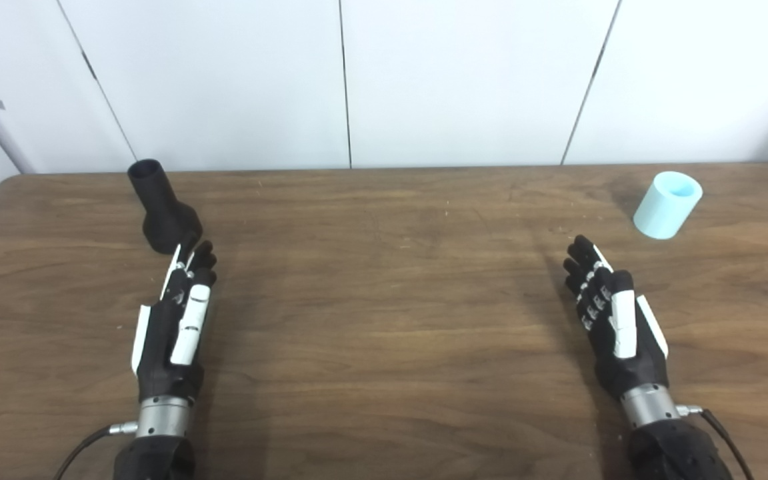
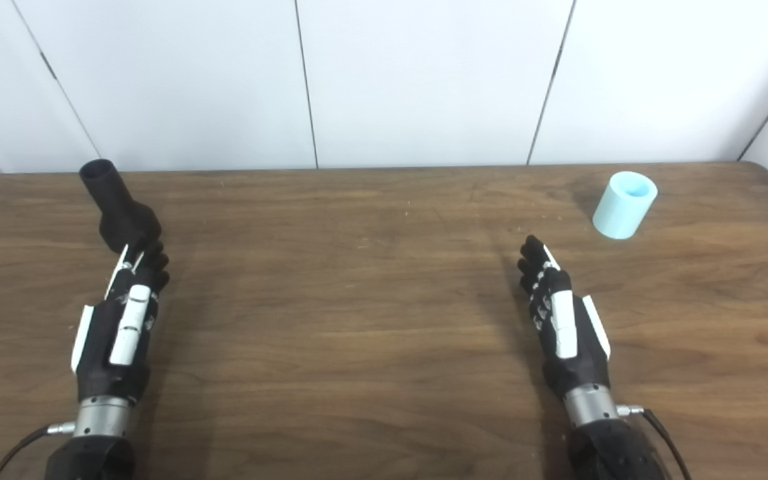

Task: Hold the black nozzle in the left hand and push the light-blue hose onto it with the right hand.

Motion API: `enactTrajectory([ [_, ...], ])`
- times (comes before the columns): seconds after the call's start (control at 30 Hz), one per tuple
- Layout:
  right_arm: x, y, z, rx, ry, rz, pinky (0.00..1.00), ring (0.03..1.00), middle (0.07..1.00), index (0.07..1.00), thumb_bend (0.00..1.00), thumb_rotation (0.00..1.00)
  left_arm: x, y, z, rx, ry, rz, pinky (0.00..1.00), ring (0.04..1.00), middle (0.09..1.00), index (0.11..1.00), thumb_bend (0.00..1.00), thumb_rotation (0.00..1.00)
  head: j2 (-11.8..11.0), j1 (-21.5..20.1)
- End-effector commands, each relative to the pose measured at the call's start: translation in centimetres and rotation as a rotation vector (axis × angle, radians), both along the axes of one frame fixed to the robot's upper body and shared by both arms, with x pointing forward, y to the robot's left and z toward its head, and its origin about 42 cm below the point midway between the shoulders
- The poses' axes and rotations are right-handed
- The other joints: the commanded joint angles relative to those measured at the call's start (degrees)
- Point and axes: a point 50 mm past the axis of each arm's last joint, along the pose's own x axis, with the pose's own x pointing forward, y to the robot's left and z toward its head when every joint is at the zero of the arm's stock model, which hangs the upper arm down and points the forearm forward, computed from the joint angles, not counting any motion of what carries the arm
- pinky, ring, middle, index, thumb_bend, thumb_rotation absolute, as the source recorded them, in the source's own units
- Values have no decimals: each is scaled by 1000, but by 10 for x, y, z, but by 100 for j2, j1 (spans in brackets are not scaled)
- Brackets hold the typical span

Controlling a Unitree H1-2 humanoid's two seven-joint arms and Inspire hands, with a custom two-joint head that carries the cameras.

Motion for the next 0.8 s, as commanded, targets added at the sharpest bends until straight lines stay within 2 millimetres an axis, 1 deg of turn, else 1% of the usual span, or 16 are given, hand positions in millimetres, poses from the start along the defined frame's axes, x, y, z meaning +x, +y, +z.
enactTrajectory([
  [0.0,2,-1,13,-6,-46,-4,1000,981,969,960,499,1000,-5,-3,-9,0,49,-16,973,959,946,936,423,723,14,12],
  [0.13,2,-1,13,-2,-46,-4,1000,981,967,959,498,1000,-6,-2,-10,11,102,-22,969,960,956,945,417,719,32,14],
  [0.3,2,-2,13,1,-46,-6,1000,980,965,958,503,1000,-7,-1,-5,25,144,-25,967,967,961,947,417,720,49,30],
  [0.5,2,-2,14,-1,-47,-8,994,977,960,954,507,1000,-7,-2,-3,45,148,-19,961,966,960,946,415,719,61,27],
  [0.77,3,-3,13,0,-47,-7,993,976,958,951,513,1000,-7,-4,-2,26,129,-8,956,969,964,949,417,718,48,38],
])
